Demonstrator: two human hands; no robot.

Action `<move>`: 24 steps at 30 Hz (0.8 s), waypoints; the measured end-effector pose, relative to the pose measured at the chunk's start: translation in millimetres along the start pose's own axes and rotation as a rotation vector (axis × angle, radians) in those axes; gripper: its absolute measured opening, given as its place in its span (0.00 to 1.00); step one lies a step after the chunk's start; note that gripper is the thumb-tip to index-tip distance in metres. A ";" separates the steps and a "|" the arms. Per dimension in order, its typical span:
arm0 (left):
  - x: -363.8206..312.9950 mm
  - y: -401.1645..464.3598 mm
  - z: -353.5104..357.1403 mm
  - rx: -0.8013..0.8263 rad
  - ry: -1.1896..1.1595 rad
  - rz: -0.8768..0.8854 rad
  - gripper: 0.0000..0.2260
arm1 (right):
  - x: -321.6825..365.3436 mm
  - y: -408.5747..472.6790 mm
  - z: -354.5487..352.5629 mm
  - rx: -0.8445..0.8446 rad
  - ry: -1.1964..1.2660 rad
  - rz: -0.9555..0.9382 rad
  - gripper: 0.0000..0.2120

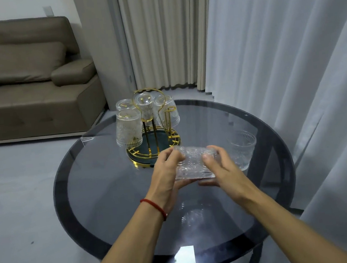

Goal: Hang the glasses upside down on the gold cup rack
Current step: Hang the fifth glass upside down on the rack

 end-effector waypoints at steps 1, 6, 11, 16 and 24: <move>-0.6 2.1 -1.7 0.014 0.069 0.027 0.17 | 2.8 1.2 1.2 -0.021 0.000 -0.019 0.24; 15.4 19.7 -35.4 -0.129 0.948 0.352 0.21 | 13.3 7.3 4.0 -0.244 -0.263 -0.170 0.29; 45.5 36.3 -58.4 0.025 1.531 0.187 0.30 | 45.2 23.5 -7.7 -0.387 -0.372 -0.265 0.29; 61.0 36.1 -58.6 0.055 1.583 0.216 0.32 | 104.2 53.3 -8.2 -0.474 -0.282 -0.331 0.32; 63.9 37.0 -60.5 0.045 1.576 0.233 0.31 | 148.9 97.2 24.0 -0.467 -0.515 -0.376 0.36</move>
Point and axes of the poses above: each hand's wrist, its own y-axis towards the middle knuckle, its own z-axis out of the palm, x = y × z, the point moved 3 cm from there along y, towards the middle knuckle, and after that the axes turned 13 degrees about z, right-handed, at the moved point
